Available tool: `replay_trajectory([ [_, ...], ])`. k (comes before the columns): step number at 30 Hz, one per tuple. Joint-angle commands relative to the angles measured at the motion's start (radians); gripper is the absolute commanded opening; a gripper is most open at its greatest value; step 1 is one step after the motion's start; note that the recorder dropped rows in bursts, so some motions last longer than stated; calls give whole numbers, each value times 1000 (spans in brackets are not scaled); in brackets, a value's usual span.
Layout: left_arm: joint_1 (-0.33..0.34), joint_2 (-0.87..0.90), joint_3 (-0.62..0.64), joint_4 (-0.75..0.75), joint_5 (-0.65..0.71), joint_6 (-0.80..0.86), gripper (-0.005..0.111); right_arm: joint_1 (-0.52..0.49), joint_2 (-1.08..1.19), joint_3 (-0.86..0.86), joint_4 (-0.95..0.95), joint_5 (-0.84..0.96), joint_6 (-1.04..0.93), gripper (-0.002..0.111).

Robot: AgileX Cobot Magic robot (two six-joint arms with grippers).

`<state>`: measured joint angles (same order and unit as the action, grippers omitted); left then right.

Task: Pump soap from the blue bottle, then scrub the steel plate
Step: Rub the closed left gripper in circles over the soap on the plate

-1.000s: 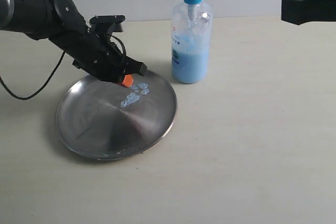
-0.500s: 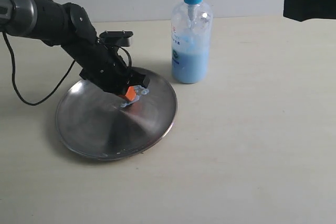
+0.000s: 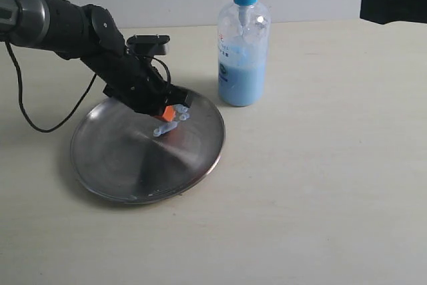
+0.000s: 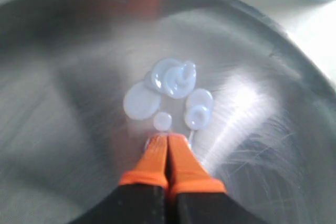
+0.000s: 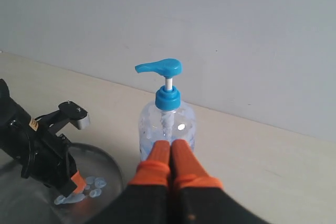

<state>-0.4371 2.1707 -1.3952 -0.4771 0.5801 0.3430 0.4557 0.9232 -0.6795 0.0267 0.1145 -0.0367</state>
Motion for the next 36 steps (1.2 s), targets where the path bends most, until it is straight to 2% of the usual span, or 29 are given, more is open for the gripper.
replay_trajectory([
  [1,-3,18,-20,-14,-35,-8,0,-2,-4,5,0,-11,3,0],
  [14,-5,124,-166,-35,127,3,0,-2,-4,5,0,-11,3,0],
  [18,-5,122,-166,43,229,35,0,-2,-4,5,25,-11,3,0],
  [22,-5,102,-166,201,231,-107,0,-2,-4,5,25,-11,3,0],
  [24,-5,95,-166,232,231,-121,0,-2,-4,5,25,-11,3,0],
  [36,-6,104,-166,153,63,-149,0,-2,-4,5,27,-11,3,0],
])
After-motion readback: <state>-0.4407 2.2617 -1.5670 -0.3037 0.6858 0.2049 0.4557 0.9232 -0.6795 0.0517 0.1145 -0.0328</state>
